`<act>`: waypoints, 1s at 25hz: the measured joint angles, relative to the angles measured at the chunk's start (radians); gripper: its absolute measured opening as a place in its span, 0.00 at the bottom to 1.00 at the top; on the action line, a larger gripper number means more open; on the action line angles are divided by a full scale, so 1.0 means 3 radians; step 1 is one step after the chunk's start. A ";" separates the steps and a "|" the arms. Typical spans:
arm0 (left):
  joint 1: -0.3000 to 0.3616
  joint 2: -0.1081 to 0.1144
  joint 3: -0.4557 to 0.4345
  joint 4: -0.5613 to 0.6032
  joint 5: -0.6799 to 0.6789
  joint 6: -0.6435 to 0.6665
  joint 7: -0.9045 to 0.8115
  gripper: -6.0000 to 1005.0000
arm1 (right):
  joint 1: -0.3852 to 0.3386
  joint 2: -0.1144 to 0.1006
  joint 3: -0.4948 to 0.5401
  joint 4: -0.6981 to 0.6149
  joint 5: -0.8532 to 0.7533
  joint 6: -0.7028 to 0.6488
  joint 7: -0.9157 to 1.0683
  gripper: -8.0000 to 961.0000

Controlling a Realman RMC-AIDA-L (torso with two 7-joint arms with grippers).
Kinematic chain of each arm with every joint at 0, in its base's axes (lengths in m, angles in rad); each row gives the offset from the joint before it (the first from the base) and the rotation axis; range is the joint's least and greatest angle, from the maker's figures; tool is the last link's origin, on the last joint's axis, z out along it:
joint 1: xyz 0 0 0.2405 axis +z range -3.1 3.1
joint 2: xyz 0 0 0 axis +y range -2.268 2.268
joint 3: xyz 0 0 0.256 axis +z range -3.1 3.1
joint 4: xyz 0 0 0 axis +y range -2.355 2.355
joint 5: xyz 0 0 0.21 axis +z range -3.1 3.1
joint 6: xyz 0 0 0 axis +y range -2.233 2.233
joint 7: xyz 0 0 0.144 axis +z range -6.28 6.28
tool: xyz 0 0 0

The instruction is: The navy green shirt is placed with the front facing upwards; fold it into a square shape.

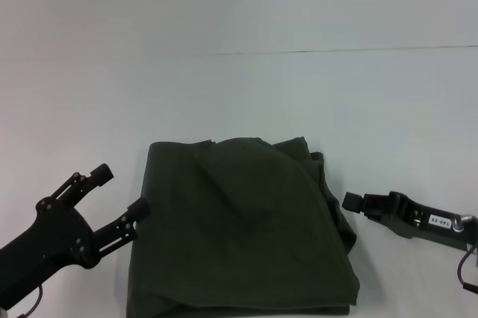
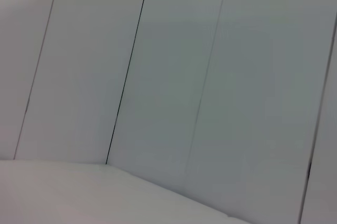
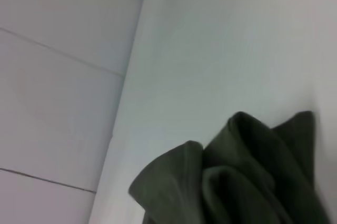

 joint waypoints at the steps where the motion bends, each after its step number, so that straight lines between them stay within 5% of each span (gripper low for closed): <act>1: -0.0006 0.0000 0.0000 -0.0005 -0.0001 -0.0003 0.0005 0.90 | 0.0000 -0.0003 0.0005 0.0019 -0.0001 -0.0013 -0.0039 0.06; 9: -0.0022 0.0000 -0.0010 -0.0053 -0.0040 -0.0040 0.0005 0.90 | 0.0153 -0.0061 0.0368 -0.0024 0.0015 -0.0476 -0.0126 0.06; 16: -0.0034 0.0000 -0.0090 -0.0134 -0.0040 -0.0070 0.0005 0.90 | 0.0810 -0.0242 0.0361 -0.0136 -0.0388 -0.0339 0.0390 0.35; 19: -0.0033 0.0000 -0.0110 -0.0156 -0.0040 -0.0075 0.0005 0.90 | 0.1176 -0.0278 0.0360 -0.0137 -0.0841 -0.0182 0.0667 0.51; 25: -0.0012 0.0000 -0.0173 -0.0181 -0.0040 -0.0064 0.0005 0.90 | 0.1688 -0.0289 0.0341 -0.0144 -0.1712 0.0062 0.1182 0.61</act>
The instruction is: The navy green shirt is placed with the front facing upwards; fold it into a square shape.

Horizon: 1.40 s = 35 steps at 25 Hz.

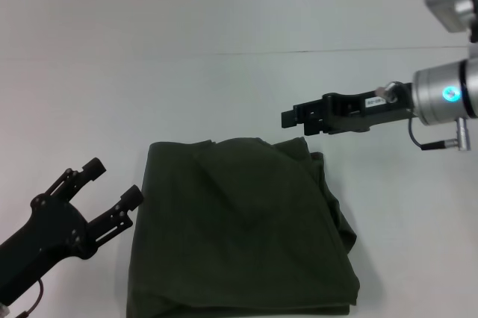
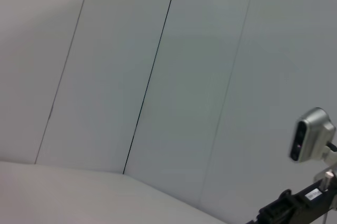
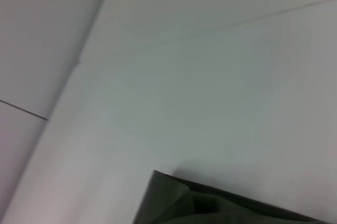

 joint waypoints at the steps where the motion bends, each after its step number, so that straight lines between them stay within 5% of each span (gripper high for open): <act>1: 0.0002 0.0000 -0.0003 0.0000 0.0000 0.0005 0.0000 0.90 | 0.0051 0.0006 -0.0010 -0.0001 -0.0099 0.0026 0.0069 0.63; 5: 0.0008 -0.0003 -0.0011 -0.0009 0.0000 0.0011 0.0000 0.90 | 0.0140 0.0057 -0.0029 -0.0002 -0.0259 0.0058 0.0141 0.70; 17: 0.0012 0.0000 -0.0019 -0.0009 0.0048 0.0022 -0.0008 0.90 | 0.0202 0.0193 -0.0516 0.0031 -0.0283 0.0417 0.0231 0.68; 29: -0.0002 0.0078 0.0432 0.1035 0.0961 0.0461 -0.0426 0.90 | 0.0263 0.0136 -0.0576 0.0004 -0.0356 0.0460 0.0273 0.68; 35: -0.0018 0.0065 0.0503 0.1150 0.1002 0.0461 -0.0498 0.90 | 0.0351 0.0212 -0.0583 0.0036 -0.0506 0.0520 0.0282 0.68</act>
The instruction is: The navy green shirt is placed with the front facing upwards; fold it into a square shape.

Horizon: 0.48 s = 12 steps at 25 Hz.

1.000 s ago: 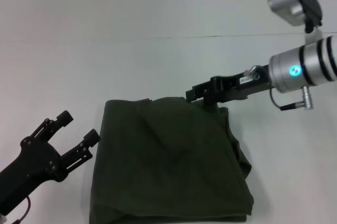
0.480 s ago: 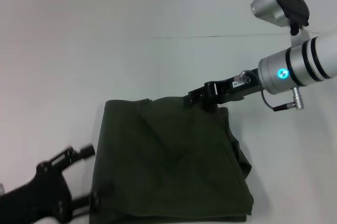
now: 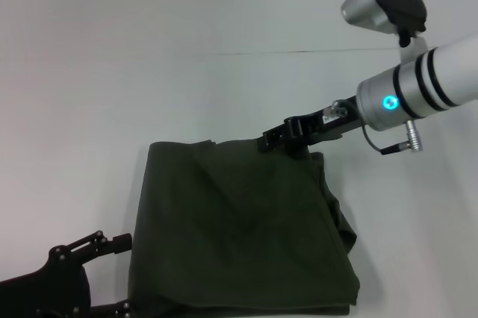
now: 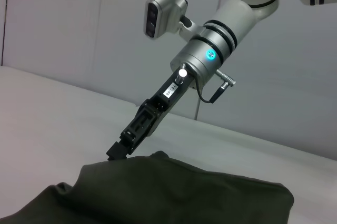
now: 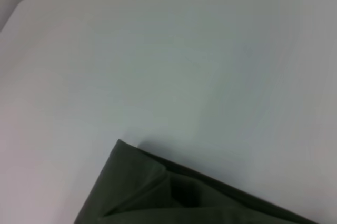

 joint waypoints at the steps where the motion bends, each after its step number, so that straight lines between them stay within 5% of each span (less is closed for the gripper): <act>1: -0.0003 -0.0002 0.0004 0.0001 0.0000 -0.0004 -0.0012 0.90 | 0.0000 0.0000 0.0000 0.0000 0.0000 0.0000 0.0000 0.68; 12: -0.0009 -0.0037 -0.0005 -0.0035 -0.0023 -0.0031 -0.0022 0.90 | 0.0033 0.0062 -0.0001 0.0009 0.0007 -0.0018 0.0001 0.68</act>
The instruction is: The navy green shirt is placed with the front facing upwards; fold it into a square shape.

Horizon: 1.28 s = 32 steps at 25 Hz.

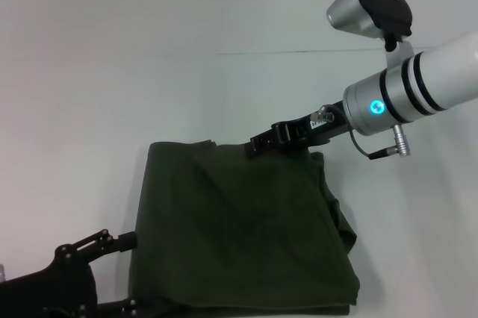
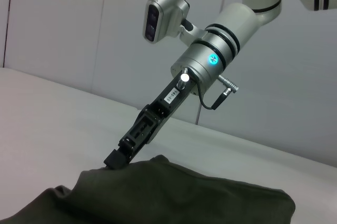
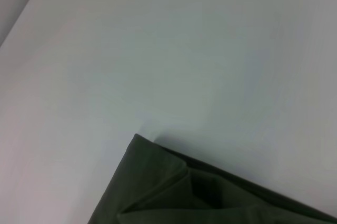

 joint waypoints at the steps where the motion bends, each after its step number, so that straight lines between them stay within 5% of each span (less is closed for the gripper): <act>1: -0.0001 -0.0005 -0.0003 0.0000 0.0000 -0.0002 0.0000 0.90 | 0.0003 0.0001 0.0000 0.0002 0.0002 -0.0001 0.0000 0.68; 7: -0.0016 -0.0017 -0.0013 -0.0016 -0.0002 -0.0014 0.0001 0.90 | 0.0017 0.0003 0.0000 0.0038 0.0011 -0.0005 0.0016 0.68; 18: -0.0036 -0.0018 -0.0022 -0.0041 -0.0007 -0.0020 0.0015 0.90 | 0.0018 0.0014 -0.0072 0.0018 0.0013 0.0012 0.0007 0.53; 26: -0.0056 -0.0018 -0.0022 -0.0089 -0.0007 -0.0051 0.0021 0.90 | -0.0018 0.0019 -0.0073 -0.0006 0.0159 0.0025 -0.0047 0.06; 32: -0.0065 -0.0018 -0.0022 -0.0114 -0.0007 -0.0058 0.0023 0.90 | -0.0058 0.0009 -0.0047 -0.0022 0.0191 0.0021 -0.0069 0.05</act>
